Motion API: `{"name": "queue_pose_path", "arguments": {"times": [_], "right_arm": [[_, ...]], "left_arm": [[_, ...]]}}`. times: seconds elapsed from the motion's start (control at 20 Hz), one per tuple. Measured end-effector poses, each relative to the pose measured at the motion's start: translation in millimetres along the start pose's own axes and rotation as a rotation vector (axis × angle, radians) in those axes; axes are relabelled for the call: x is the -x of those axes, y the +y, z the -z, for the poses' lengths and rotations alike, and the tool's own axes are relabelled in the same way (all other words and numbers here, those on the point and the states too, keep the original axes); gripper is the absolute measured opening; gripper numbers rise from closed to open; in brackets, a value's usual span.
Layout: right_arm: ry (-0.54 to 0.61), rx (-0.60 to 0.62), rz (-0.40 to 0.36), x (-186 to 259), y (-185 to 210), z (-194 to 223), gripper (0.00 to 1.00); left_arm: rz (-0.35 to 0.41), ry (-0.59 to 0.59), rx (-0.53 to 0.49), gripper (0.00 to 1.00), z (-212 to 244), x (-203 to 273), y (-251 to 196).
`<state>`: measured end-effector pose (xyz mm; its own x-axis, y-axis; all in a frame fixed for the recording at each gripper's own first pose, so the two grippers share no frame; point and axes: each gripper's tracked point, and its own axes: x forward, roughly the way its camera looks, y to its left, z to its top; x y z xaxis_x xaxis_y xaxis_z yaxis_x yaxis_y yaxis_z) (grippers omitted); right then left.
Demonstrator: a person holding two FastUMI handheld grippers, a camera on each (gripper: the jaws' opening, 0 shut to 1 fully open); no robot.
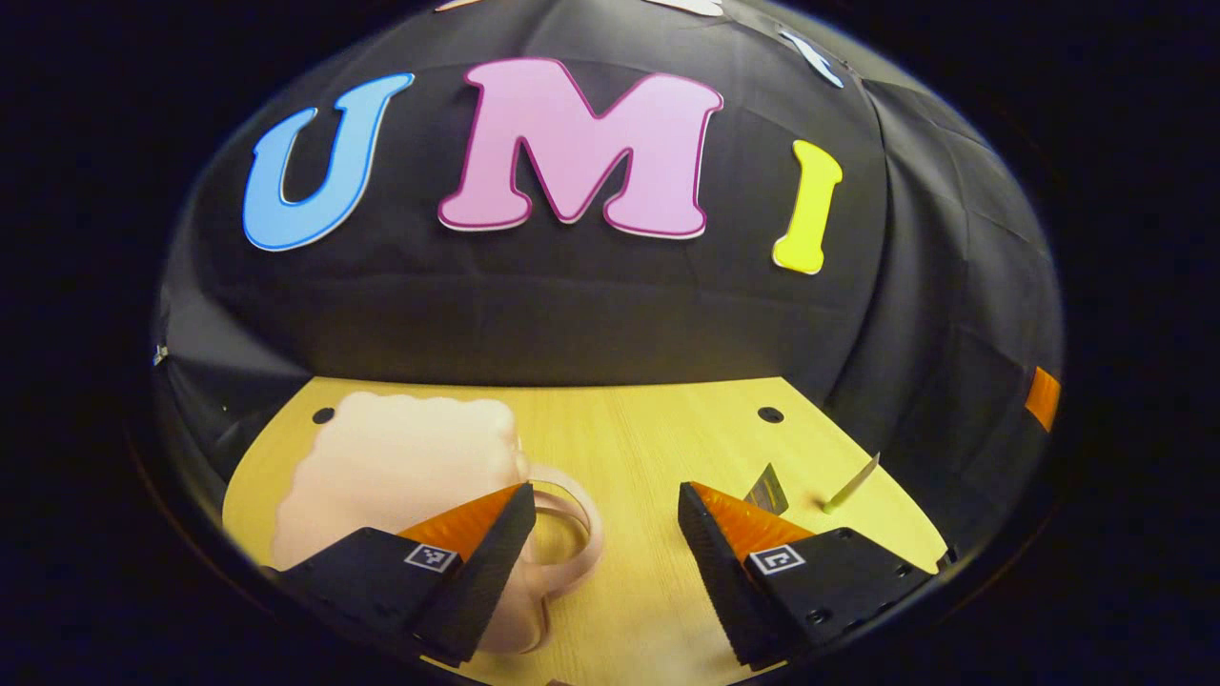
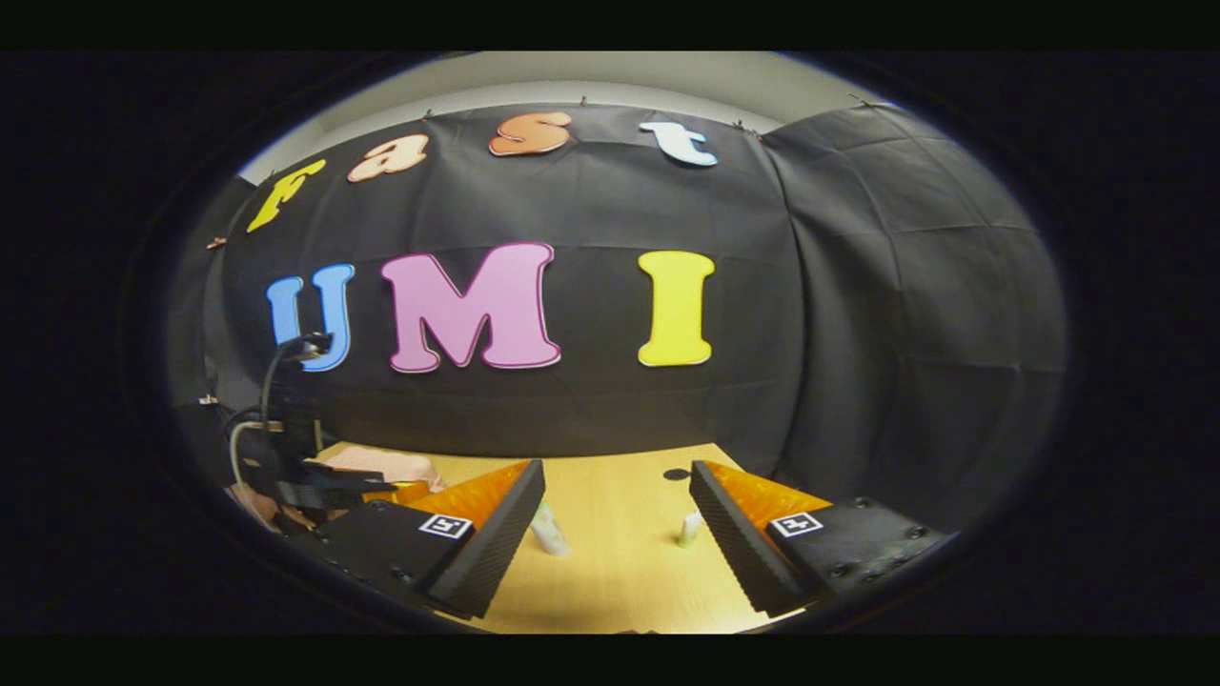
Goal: First open the suitcase, pack the skin care products into it, and then close the suitcase.
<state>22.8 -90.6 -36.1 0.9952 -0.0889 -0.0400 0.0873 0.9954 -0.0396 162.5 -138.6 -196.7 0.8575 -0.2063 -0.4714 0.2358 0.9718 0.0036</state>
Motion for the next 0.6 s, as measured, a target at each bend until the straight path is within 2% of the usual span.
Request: {"name": "queue_pose_path", "arguments": {"times": [0.25,0.3,0.4,0.45,0.5,0.55,0.6], "right_arm": [[0.075,-0.054,0.023,-3.0,-24.0,37.8,0.97],[0.082,-0.061,0.026,-2.4,-26.3,42.3,0.97],[0.096,-0.06,0.025,-1.8,-28.6,50.4,0.97],[0.103,-0.058,0.022,-1.1,-27.9,53.9,0.97],[0.109,-0.057,0.018,-0.6,-27.1,55.9,0.97],[0.114,-0.056,0.013,0.9,-25.8,56.7,0.97],[0.115,-0.053,0.011,1.7,-24.5,57.0,0.97]], "left_arm": [[-0.072,0.195,0.044,0.92,57.1,-73.2,-3.4],[-0.113,0.214,0.028,0.85,62.6,-81.3,3.5],[-0.163,0.253,-0.008,0.77,71.2,-100.7,11.4],[-0.19,0.279,-0.012,0.71,78.9,-107.6,16.1],[-0.22,0.307,-0.019,0.59,84.7,-114.1,24.9],[-0.248,0.326,-0.017,0.53,88.8,-116.5,34.6],[-0.252,0.335,0.021,0.34,92.2,-119.6,37.0]]}}
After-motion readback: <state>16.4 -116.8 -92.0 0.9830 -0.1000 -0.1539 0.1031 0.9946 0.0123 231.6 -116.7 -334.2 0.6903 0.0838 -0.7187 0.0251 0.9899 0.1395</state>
